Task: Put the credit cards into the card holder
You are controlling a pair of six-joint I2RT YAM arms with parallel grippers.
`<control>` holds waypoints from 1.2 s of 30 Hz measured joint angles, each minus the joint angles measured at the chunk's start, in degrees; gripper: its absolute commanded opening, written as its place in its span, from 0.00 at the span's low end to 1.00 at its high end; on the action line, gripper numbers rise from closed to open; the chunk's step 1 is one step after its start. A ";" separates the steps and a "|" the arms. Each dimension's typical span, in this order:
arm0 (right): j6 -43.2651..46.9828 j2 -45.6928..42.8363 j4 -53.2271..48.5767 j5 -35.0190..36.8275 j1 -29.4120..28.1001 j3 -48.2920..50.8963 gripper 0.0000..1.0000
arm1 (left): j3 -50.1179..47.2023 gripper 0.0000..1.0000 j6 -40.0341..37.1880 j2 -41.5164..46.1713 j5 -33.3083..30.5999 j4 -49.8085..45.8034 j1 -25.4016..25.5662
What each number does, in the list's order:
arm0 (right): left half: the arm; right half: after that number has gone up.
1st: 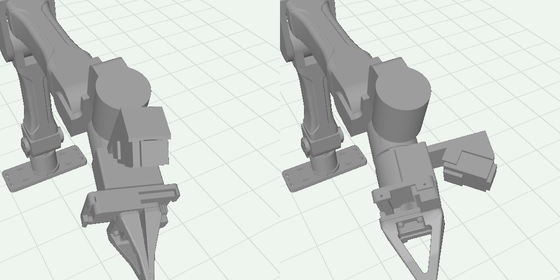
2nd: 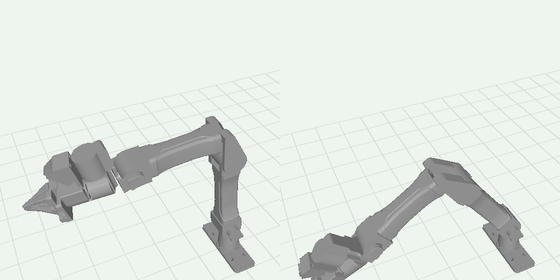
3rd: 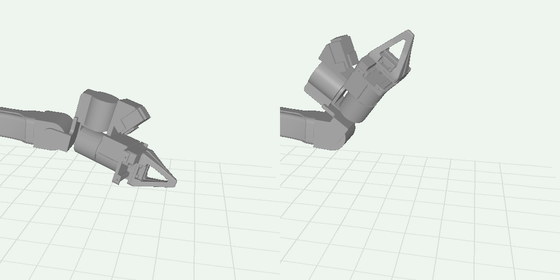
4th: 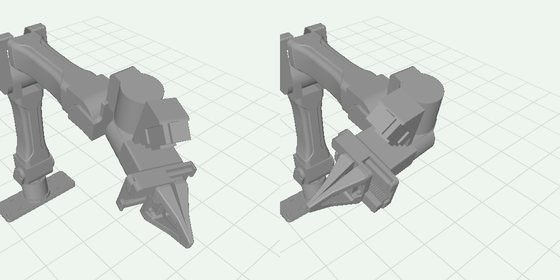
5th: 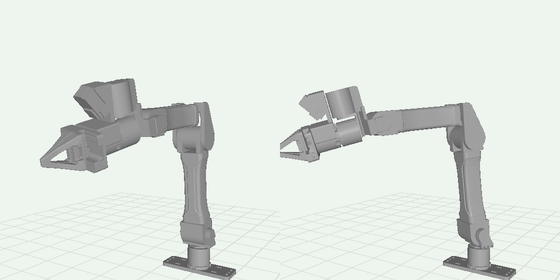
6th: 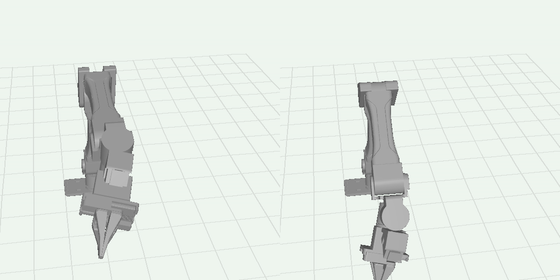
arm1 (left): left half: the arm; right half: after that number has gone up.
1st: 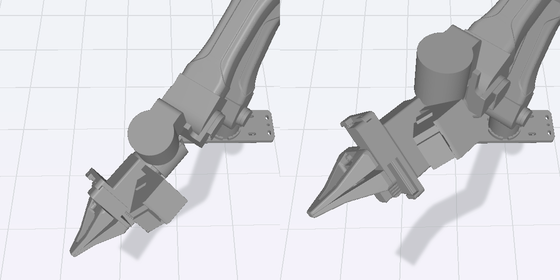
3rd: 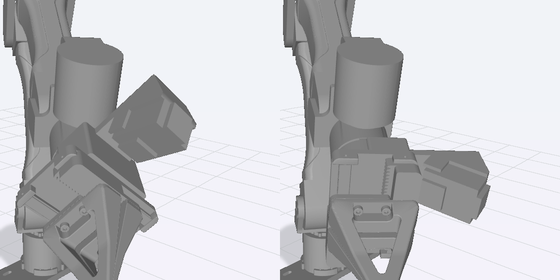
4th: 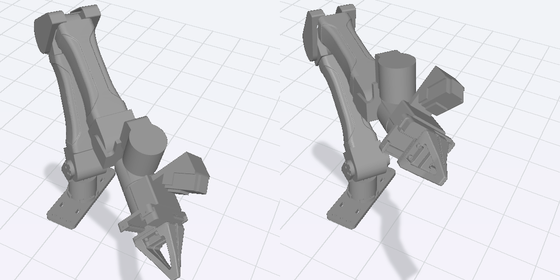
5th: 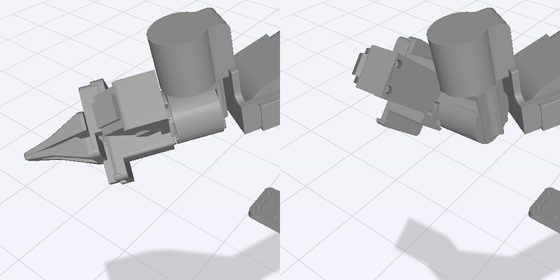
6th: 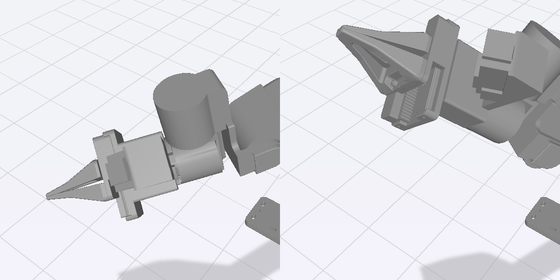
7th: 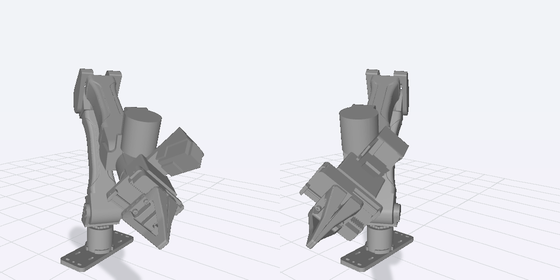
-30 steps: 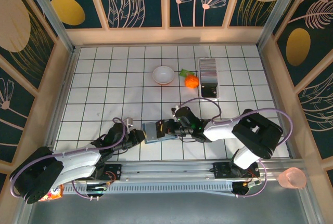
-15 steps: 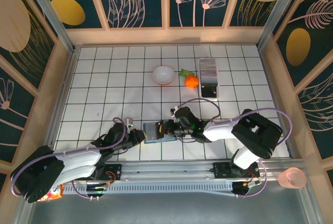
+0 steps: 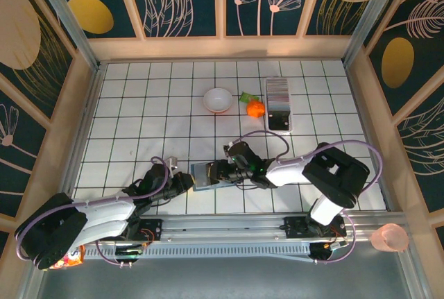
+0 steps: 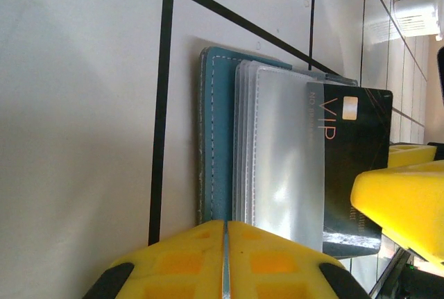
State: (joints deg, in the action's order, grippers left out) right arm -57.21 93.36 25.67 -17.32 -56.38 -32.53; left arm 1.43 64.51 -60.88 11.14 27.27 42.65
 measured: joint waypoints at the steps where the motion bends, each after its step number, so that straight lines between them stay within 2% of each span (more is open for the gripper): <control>1: 0.31 -0.09 -1.46 0.72 -0.15 -0.42 0.34 | 0.00 0.10 0.00 0.02 0.00 0.00 0.00; 3: 1.16 -0.48 -4.52 1.97 -0.46 -1.40 0.41 | 0.00 0.10 0.00 0.02 0.00 0.00 0.00; 11: 4.20 -0.85 -15.39 6.84 -1.81 -6.75 0.55 | 0.00 0.10 0.00 0.02 0.00 0.00 0.00; 14: 4.68 -0.96 -17.97 8.44 -2.29 -7.87 0.51 | 0.00 0.09 0.00 0.02 0.00 0.00 0.00; 17: 5.42 -0.92 -20.55 9.68 -2.80 -8.87 0.36 | 0.00 0.09 0.00 -0.04 0.00 0.00 0.00; 23: 6.62 1.53 -24.15 11.02 -4.59 -12.66 0.35 | 0.00 0.08 0.02 -1.86 0.55 2.16 0.00; 25: 7.34 2.32 -25.07 11.50 -5.16 -13.99 0.38 | 0.00 0.08 0.02 -2.60 0.79 3.02 -0.07; 28: 8.09 2.38 -26.25 12.28 -5.46 -14.73 0.53 | 0.02 0.08 0.00 -3.17 1.05 3.67 -0.17; 30: 8.33 2.36 -26.86 13.09 -5.51 -14.80 0.58 | 0.02 0.08 0.00 -3.21 1.03 3.74 -0.17; 36: 8.96 1.73 -30.27 15.19 -5.49 -15.39 0.60 | 0.02 0.08 0.00 -3.19 1.03 3.76 -0.15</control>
State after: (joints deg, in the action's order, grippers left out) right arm -48.25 95.09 -4.60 -2.13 -61.87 -47.92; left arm 1.45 64.51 -64.07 12.16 31.03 42.50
